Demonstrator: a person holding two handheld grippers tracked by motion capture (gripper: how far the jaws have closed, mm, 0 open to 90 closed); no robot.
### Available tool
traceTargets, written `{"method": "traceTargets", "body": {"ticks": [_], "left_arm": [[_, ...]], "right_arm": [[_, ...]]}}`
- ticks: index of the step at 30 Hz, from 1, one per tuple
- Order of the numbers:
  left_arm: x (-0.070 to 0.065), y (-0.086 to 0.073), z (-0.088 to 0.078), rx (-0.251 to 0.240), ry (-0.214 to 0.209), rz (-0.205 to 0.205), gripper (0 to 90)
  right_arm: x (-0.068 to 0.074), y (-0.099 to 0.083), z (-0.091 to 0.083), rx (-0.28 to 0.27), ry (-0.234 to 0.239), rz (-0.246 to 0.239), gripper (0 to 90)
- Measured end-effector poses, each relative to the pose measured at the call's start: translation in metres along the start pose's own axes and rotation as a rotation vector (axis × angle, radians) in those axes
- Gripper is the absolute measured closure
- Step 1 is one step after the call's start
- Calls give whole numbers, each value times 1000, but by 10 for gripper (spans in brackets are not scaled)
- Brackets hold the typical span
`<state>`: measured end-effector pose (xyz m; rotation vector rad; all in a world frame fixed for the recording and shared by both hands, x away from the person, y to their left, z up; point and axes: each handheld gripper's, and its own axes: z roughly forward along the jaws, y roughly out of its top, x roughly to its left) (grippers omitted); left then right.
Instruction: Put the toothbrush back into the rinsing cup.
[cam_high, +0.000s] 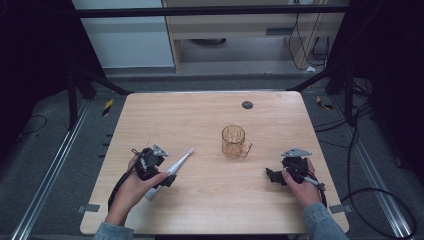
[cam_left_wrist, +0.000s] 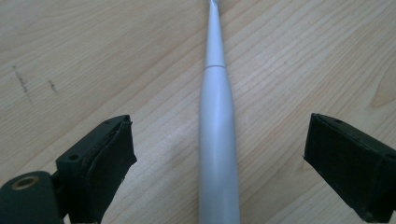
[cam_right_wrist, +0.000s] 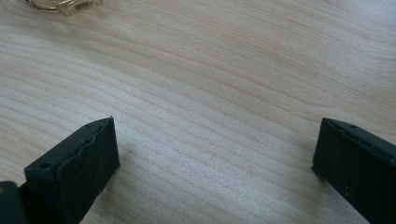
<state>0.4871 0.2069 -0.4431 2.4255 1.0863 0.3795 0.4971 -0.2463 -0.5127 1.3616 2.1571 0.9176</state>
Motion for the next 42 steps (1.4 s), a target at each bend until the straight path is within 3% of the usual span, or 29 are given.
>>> {"method": "traceTargets", "body": {"ticks": [5,9,12,18,22,32,39,42], "left_arm": [[-1,11,6,31,1,52,129],[-1,23,6,37,6,58,123],[-4,31,8,67,18,95,126],[-9,39,15,77,-2,134,126],[-6,40,16,67,-20,131,123],[-6,41,23,100,2,139,90],[-4,45,26,132,-36,150,74],[-4,47,27,141,-30,156,82]], "right_arm": [[0,-1,-1,-1,-1,-2,5],[0,-1,-1,0,-5,-5,5],[0,-1,-1,1,-4,-5,5],[0,-1,-1,-1,-5,-6,6],[0,-2,-1,-1,-5,-7,6],[0,-1,-1,0,-2,-6,4],[0,-1,-1,1,-2,-5,5],[0,-1,-1,1,-2,-5,4]]}}
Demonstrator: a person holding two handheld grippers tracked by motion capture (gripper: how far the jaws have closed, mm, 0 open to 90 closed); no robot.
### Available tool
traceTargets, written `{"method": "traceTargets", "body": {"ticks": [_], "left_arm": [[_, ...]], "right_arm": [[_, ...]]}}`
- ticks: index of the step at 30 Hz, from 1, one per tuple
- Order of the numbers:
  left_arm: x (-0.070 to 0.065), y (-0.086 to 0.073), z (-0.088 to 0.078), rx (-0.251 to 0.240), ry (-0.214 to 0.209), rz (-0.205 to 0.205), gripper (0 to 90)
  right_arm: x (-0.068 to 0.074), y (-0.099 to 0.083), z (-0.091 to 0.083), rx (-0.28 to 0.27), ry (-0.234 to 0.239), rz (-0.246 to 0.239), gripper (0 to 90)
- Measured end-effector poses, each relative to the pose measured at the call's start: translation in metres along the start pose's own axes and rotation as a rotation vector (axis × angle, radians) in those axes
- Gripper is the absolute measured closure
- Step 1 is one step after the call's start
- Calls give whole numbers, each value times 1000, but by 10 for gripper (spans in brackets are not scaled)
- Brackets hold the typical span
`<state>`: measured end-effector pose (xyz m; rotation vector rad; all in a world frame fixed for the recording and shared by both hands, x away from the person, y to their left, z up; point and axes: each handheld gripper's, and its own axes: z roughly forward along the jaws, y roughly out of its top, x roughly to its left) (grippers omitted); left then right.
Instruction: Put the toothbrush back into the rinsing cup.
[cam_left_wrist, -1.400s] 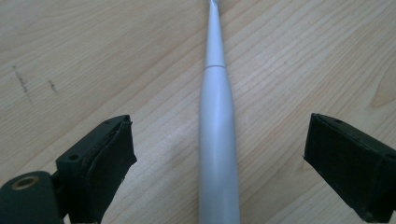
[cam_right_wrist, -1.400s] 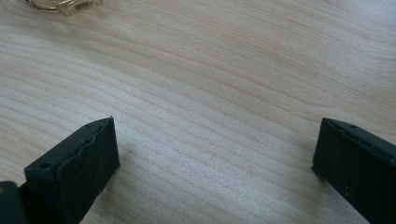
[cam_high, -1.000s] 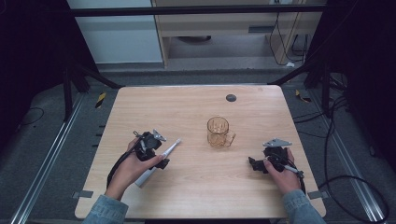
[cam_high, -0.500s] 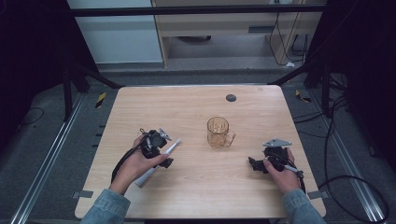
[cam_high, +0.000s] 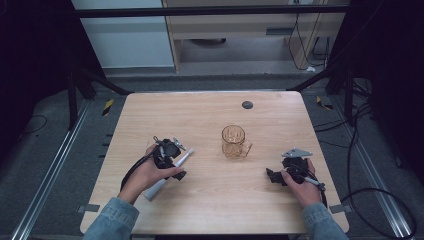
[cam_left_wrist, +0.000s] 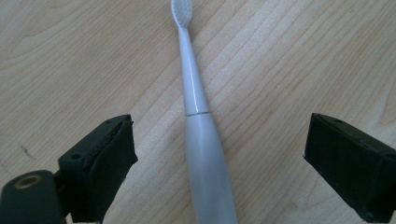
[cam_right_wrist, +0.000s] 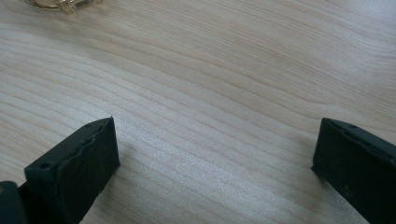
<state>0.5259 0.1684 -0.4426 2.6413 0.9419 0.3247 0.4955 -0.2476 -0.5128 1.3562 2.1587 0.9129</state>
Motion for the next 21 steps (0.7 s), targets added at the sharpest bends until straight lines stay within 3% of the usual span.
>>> {"method": "traceTargets", "body": {"ticks": [13,21], "left_arm": [[2,7,8,40,-1,10,169],[7,4,16,87,-6,8,331]], "right_arm": [[0,0,0,0,2,-1,4],[0,0,0,0,3,-2,4]]}}
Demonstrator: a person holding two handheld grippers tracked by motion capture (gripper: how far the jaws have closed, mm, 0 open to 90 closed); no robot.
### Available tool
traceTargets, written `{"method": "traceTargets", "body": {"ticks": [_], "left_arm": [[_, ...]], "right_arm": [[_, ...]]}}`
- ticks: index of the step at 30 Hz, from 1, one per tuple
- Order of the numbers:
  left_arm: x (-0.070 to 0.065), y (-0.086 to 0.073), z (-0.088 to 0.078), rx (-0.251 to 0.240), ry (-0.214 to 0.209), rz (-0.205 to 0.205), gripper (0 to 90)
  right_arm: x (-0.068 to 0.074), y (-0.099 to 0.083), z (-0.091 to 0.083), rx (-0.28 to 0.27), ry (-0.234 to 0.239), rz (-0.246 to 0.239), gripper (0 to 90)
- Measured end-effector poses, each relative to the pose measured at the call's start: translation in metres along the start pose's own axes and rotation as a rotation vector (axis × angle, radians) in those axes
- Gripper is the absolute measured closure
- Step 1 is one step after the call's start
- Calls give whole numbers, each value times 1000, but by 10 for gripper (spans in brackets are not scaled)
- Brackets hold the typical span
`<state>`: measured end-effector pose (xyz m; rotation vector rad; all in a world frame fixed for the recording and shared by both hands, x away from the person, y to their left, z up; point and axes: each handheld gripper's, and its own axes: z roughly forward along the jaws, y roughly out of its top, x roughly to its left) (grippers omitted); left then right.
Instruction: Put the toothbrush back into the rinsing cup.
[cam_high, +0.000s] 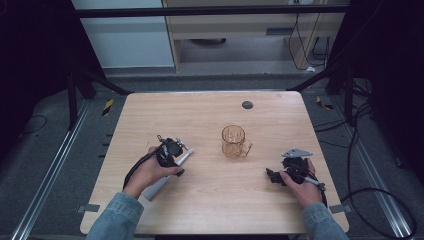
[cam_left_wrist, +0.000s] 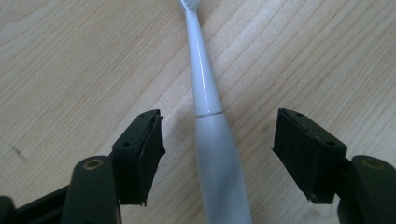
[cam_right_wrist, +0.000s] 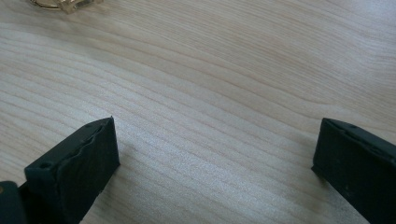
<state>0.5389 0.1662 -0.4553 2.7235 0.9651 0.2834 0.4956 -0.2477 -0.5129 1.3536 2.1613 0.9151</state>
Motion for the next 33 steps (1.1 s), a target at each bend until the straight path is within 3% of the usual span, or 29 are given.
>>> {"method": "traceTargets", "body": {"ticks": [11,24,30,33], "left_arm": [[4,-8,8,42,-27,-12,445],[9,-13,7,36,-92,-19,578],[10,-14,6,35,-95,-21,664],[11,-15,4,26,-61,-27,667]], "right_arm": [[0,0,0,0,0,1,4],[0,0,0,0,0,1,4],[0,0,0,0,0,0,4],[0,0,0,0,0,1,4]]}}
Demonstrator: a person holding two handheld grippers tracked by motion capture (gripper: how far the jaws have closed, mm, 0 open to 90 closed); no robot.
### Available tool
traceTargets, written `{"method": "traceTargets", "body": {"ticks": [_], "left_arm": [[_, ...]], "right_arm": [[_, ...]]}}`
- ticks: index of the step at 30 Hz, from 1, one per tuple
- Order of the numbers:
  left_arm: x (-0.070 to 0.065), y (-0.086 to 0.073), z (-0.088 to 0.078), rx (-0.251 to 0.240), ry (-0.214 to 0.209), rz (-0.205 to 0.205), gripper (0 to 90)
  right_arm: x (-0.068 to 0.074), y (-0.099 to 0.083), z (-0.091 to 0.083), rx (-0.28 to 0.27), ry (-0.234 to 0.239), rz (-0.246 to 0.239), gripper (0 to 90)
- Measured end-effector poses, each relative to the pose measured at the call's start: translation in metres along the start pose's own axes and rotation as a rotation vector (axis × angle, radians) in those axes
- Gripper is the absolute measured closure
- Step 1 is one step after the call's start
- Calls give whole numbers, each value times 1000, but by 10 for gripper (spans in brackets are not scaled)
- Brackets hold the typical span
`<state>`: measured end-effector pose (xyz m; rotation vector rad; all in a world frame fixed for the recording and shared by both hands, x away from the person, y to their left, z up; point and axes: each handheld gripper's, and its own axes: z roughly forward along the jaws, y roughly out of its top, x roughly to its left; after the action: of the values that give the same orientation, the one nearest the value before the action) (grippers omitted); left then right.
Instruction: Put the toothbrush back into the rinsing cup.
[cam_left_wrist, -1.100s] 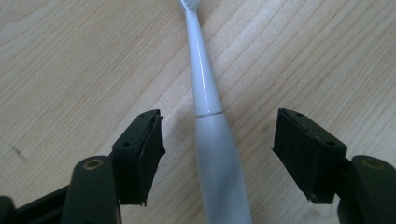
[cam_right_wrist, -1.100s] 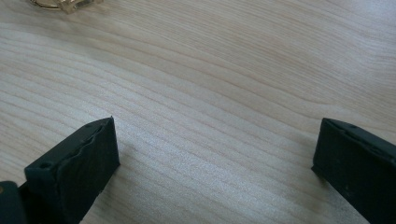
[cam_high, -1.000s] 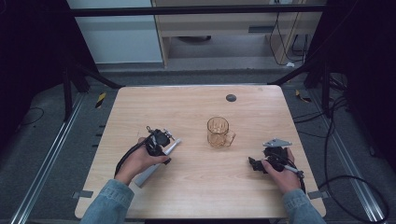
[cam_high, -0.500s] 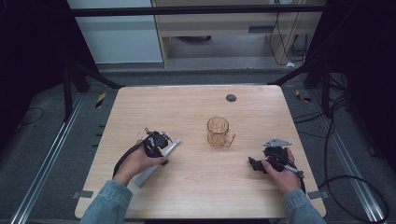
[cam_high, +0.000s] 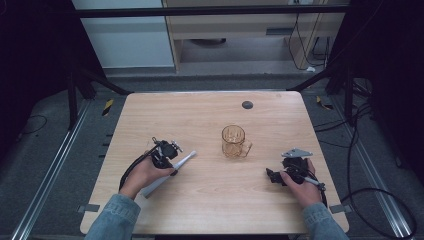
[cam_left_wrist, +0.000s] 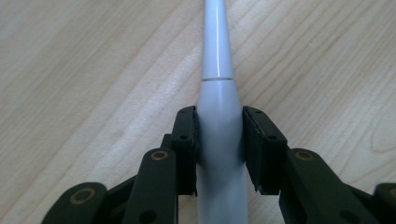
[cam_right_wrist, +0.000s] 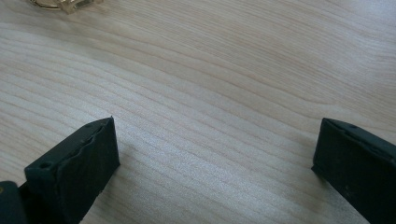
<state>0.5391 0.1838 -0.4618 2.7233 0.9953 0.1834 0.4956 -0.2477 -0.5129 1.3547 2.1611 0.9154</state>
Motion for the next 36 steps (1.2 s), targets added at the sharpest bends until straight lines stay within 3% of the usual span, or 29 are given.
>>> {"method": "traceTargets", "body": {"ticks": [9,14,25,36], "left_arm": [[1,-1,-31,-150,55,-25,671],[3,-3,-45,-201,77,-38,672],[6,-4,-71,-269,108,-48,672],[8,-1,-81,-298,113,-47,672]], "right_arm": [[0,0,0,0,0,0,3],[0,0,0,2,2,5,3],[0,0,0,1,2,7,3],[0,1,0,2,10,-1,3]]}}
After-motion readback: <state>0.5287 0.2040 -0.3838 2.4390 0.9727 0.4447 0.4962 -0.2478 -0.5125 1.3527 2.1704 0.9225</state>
